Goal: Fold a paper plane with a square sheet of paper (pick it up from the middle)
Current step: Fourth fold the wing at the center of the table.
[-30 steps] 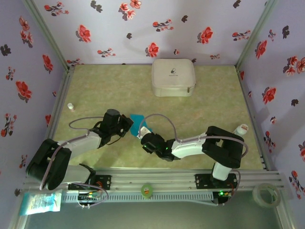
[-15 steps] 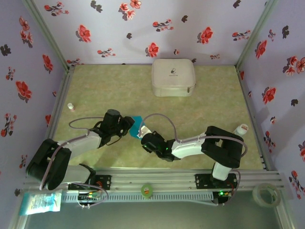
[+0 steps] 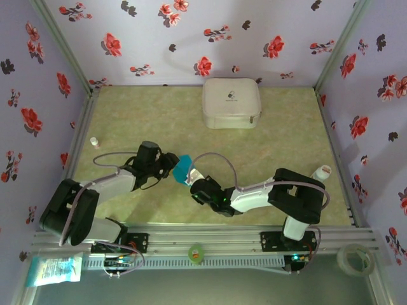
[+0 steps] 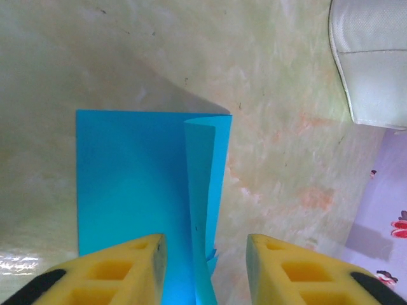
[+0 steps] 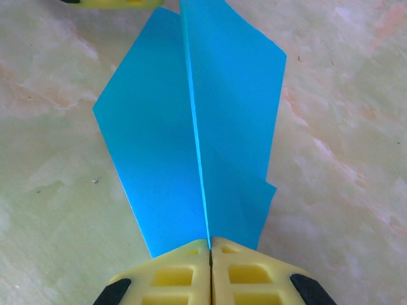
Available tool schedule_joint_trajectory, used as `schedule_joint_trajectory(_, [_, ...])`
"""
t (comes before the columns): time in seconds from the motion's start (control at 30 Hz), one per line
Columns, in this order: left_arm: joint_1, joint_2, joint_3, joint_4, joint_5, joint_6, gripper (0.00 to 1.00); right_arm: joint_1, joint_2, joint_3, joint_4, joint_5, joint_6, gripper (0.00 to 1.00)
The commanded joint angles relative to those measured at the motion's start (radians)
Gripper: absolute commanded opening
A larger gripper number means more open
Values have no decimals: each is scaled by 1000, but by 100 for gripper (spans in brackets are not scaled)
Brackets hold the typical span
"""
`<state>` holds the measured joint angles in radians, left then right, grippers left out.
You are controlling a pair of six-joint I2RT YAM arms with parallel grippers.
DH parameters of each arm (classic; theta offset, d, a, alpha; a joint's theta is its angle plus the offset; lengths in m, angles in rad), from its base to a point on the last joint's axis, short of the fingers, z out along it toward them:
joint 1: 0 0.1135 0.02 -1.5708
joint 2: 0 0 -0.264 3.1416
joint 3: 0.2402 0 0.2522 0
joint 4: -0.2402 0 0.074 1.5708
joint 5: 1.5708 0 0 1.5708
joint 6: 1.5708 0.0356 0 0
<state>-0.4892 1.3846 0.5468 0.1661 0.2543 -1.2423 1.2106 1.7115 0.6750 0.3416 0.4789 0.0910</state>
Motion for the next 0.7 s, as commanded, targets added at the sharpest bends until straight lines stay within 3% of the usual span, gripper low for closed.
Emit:
schedule_joint_trajectory(0.0, [12, 13, 26, -35, 38, 44, 31, -4, -7, -15, 31, 7, 27, 8])
schedule_joint_trajectory(0.3, [31, 7, 32, -52, 56, 61, 0, -7, -24, -38, 34, 16, 33, 12])
schedule_joint_trajectory(0.67, [33, -1, 33, -42, 69, 54, 0, -12, -30, -38, -1, 24, 61, 16])
